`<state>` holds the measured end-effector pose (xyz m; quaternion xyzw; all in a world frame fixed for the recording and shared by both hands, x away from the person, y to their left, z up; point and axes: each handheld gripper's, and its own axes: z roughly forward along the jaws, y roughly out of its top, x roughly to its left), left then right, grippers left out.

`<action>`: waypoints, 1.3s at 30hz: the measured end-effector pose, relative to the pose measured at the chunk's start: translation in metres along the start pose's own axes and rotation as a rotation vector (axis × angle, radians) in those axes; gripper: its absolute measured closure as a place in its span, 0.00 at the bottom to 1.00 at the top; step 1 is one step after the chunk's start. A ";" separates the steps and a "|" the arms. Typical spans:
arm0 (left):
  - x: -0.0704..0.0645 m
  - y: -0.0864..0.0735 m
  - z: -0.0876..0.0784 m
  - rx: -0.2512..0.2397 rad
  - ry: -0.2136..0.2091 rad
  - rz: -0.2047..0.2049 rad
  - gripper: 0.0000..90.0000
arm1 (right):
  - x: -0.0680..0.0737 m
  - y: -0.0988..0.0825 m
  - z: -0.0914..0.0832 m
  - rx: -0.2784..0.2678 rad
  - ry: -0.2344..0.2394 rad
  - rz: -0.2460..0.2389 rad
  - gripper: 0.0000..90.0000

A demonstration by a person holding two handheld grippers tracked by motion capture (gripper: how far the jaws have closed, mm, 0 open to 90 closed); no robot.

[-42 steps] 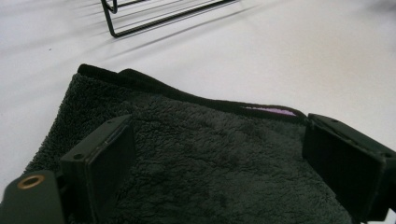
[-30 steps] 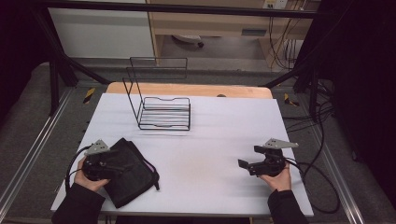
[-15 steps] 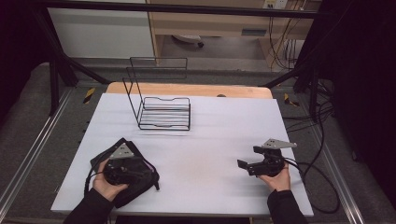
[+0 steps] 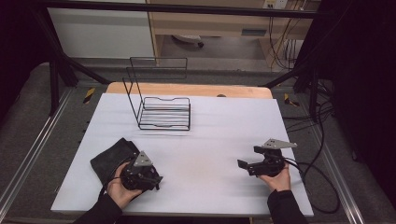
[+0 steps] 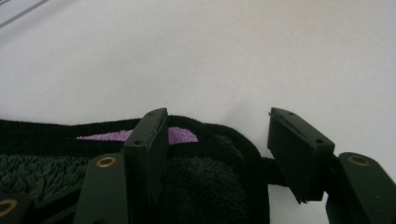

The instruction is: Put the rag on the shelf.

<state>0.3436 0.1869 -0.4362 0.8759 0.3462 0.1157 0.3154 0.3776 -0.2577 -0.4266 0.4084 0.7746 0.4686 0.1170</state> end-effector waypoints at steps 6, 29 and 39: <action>-0.004 -0.003 -0.006 -0.002 0.045 -0.023 0.40 | 0.000 0.000 0.000 0.002 -0.003 -0.004 0.01; -0.002 -0.007 -0.005 0.020 0.150 -0.101 0.68 | 0.000 0.000 0.000 -0.001 0.001 0.006 0.01; 0.013 -0.011 -0.010 -0.025 0.072 -0.139 0.86 | 0.000 0.000 0.001 0.005 0.004 0.002 0.01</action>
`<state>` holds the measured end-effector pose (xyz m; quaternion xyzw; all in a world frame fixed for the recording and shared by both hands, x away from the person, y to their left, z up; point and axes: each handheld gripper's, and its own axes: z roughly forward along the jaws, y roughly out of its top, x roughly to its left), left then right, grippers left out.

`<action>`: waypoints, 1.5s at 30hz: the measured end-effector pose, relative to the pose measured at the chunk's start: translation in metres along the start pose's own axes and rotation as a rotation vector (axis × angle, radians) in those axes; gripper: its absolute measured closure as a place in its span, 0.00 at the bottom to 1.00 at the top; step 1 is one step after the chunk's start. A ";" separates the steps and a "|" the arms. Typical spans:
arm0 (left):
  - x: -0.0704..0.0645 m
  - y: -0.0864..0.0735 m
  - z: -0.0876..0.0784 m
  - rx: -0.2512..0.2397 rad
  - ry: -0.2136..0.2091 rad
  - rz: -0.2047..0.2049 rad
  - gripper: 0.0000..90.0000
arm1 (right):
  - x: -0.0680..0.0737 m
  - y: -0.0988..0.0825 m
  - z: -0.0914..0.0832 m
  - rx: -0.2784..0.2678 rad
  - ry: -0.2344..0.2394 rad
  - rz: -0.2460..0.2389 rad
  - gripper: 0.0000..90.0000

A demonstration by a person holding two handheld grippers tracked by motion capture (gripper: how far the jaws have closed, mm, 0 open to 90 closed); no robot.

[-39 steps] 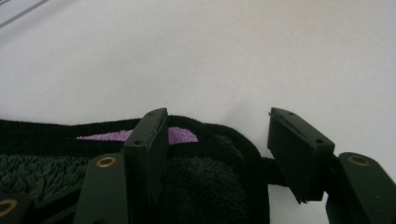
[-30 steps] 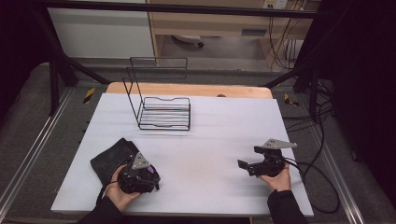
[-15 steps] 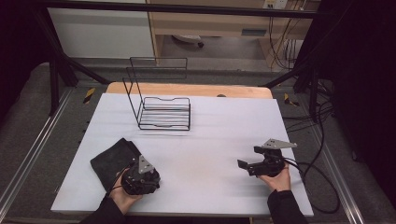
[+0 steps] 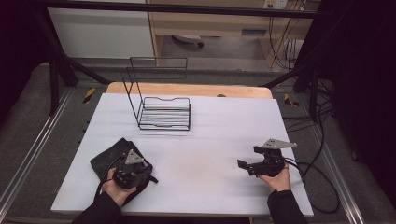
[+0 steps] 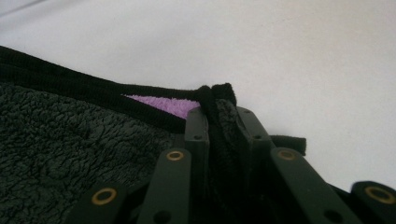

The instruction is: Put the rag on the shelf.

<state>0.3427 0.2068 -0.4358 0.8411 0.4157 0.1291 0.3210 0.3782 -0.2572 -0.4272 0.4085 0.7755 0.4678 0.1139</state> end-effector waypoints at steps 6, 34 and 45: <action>0.005 0.000 -0.002 -0.014 -0.040 -0.028 0.88 | 0.000 0.000 0.000 0.002 0.002 -0.001 0.01; -0.043 0.011 0.000 -0.054 -0.280 0.087 0.88 | 0.002 0.001 0.003 0.009 0.017 0.000 0.02; -0.016 0.013 -0.030 -0.161 -0.220 0.059 0.42 | 0.039 0.031 0.038 0.018 0.092 -0.022 0.04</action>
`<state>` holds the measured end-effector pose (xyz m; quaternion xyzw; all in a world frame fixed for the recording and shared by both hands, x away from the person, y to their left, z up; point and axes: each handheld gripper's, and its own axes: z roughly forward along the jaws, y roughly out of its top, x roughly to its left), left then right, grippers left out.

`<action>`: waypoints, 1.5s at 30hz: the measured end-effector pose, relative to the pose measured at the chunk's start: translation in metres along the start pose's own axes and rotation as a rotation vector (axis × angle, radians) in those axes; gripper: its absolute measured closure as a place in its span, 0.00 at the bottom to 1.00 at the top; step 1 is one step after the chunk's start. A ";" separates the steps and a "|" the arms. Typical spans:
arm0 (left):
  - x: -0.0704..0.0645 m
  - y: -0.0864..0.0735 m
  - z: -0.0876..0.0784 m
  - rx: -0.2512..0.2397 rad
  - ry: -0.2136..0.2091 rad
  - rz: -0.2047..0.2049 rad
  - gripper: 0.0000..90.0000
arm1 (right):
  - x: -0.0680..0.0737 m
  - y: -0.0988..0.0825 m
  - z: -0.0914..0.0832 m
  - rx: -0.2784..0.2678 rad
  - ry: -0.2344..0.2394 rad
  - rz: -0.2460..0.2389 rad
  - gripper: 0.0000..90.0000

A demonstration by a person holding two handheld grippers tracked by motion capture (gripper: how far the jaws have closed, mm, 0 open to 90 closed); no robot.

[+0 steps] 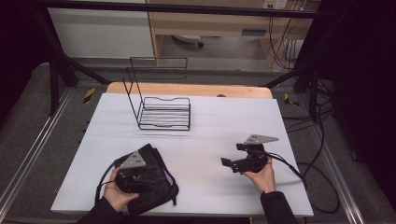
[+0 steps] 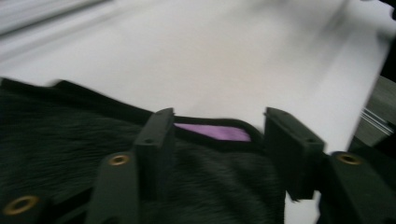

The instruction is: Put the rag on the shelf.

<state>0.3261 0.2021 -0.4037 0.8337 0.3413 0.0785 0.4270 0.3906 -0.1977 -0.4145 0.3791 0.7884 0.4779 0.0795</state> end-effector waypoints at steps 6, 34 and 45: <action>0.044 -0.012 -0.026 -0.026 0.121 -0.077 0.27 | 0.025 0.028 0.037 0.004 0.040 -0.013 0.08; 0.100 -0.036 -0.050 -0.062 0.208 -0.173 0.13 | 0.106 0.067 0.226 0.207 0.226 -0.127 0.57; 0.102 -0.039 -0.050 -0.066 0.212 -0.193 0.15 | 0.108 0.068 0.222 0.238 0.264 -0.072 0.84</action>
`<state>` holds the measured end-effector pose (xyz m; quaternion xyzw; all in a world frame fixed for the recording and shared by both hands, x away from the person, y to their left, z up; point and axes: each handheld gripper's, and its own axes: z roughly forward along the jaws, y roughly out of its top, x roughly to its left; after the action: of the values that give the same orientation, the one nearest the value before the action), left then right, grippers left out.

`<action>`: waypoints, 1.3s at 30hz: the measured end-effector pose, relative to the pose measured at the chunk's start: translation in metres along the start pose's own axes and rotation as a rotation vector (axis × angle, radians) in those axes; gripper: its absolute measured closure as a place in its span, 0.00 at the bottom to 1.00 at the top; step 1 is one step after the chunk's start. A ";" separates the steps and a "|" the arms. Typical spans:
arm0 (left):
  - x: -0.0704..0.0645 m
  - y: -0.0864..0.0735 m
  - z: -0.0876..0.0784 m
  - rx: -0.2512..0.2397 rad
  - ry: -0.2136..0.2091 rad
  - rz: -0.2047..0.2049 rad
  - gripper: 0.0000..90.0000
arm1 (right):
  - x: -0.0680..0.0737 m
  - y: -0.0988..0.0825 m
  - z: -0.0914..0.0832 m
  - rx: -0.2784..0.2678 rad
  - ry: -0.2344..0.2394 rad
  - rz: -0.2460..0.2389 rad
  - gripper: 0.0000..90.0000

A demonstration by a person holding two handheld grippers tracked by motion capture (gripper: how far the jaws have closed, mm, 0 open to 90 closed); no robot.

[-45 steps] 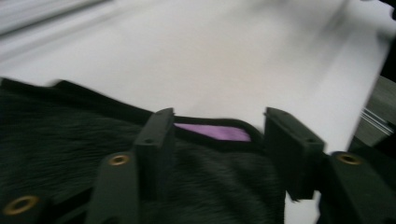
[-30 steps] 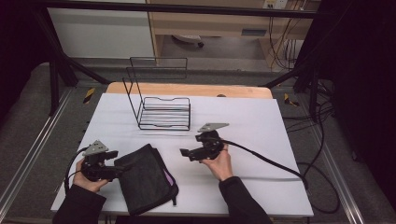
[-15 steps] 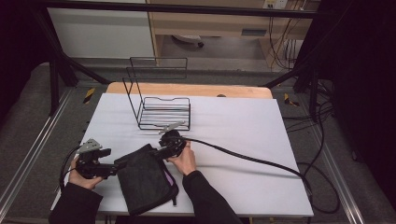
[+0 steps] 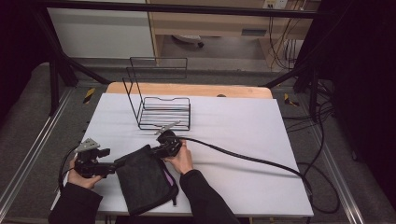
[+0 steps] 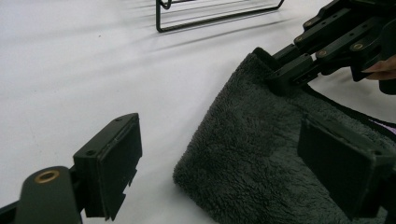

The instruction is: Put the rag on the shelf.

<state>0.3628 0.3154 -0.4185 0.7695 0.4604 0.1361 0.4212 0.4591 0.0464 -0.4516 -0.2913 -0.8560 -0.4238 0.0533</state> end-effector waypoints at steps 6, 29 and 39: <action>-0.001 -0.001 0.000 0.000 -0.003 0.002 0.15 | 0.004 -0.005 -0.015 -0.034 -0.047 0.018 0.85; -0.012 -0.001 0.008 0.026 -0.027 0.034 0.15 | -0.006 -0.044 -0.083 -0.066 -0.243 0.097 0.86; -0.017 0.000 0.011 0.035 -0.036 0.053 0.15 | -0.020 -0.054 -0.079 -0.084 -0.270 0.080 0.74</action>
<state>0.3598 0.2957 -0.4220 0.7910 0.4345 0.1249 0.4121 0.4335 -0.0478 -0.4458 -0.3816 -0.8246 -0.4137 -0.0576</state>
